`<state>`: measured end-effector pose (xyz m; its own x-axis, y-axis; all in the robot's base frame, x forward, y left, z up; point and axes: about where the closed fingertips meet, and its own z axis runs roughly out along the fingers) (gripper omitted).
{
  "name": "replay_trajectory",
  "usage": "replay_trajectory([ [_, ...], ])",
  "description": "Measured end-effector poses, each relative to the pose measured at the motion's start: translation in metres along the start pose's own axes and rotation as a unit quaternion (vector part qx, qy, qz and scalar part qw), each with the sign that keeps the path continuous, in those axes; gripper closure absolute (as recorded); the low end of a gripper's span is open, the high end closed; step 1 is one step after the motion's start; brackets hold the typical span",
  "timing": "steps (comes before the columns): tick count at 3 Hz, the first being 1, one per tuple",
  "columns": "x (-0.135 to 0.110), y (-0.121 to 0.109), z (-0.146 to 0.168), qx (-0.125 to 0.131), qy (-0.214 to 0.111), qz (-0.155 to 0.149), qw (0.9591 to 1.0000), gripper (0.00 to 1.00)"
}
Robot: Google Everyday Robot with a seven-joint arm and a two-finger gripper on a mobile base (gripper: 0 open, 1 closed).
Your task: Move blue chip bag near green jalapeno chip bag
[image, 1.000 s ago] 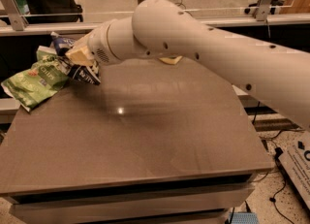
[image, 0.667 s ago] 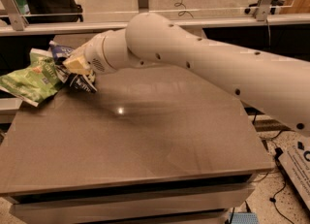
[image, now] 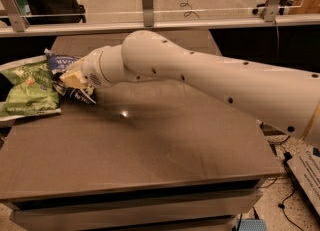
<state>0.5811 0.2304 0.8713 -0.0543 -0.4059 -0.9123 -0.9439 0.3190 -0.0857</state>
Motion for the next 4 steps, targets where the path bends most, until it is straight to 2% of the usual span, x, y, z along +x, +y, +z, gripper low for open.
replay_trajectory([
  [1, 0.001, -0.001, 0.0, 0.0, -0.002, 0.001, 1.0, 0.84],
  [4, -0.013, -0.017, -0.013, 0.005, -0.027, -0.006, 0.9996, 0.13],
])
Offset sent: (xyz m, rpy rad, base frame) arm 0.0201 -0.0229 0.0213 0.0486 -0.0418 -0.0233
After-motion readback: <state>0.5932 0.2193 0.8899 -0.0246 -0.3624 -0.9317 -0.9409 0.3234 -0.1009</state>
